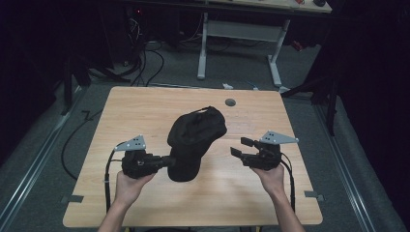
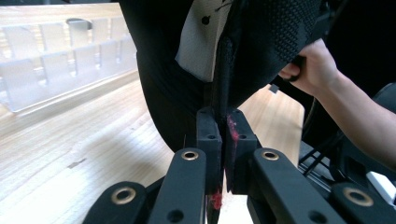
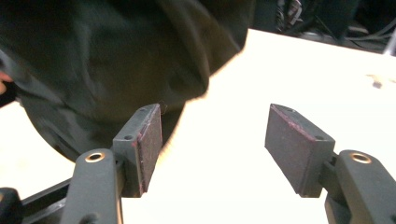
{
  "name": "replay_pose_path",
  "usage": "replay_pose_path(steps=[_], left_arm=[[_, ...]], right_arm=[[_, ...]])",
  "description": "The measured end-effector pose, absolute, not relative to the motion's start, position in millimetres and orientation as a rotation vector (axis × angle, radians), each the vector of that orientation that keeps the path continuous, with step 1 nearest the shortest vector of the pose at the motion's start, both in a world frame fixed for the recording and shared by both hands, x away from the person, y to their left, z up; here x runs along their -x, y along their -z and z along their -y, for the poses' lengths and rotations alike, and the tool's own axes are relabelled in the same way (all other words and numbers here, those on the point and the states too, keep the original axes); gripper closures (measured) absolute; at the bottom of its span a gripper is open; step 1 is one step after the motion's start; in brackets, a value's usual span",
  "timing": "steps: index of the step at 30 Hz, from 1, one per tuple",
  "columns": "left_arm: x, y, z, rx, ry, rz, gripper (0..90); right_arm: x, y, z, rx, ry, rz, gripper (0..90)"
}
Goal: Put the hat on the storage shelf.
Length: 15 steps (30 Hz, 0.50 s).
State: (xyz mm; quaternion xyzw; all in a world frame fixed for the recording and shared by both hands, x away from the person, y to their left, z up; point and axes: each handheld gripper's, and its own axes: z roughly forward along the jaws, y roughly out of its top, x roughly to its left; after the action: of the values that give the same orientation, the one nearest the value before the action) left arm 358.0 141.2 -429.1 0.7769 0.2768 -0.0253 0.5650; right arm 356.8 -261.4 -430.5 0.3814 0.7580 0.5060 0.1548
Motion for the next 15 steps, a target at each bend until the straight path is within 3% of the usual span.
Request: replay_pose_path(steps=[15], left_arm=[[-366,420,-146,-1.785,-0.045,-0.702,86.6]], right_arm=[[-349,502,278,-1.343,-1.126,-2.140,36.5]])
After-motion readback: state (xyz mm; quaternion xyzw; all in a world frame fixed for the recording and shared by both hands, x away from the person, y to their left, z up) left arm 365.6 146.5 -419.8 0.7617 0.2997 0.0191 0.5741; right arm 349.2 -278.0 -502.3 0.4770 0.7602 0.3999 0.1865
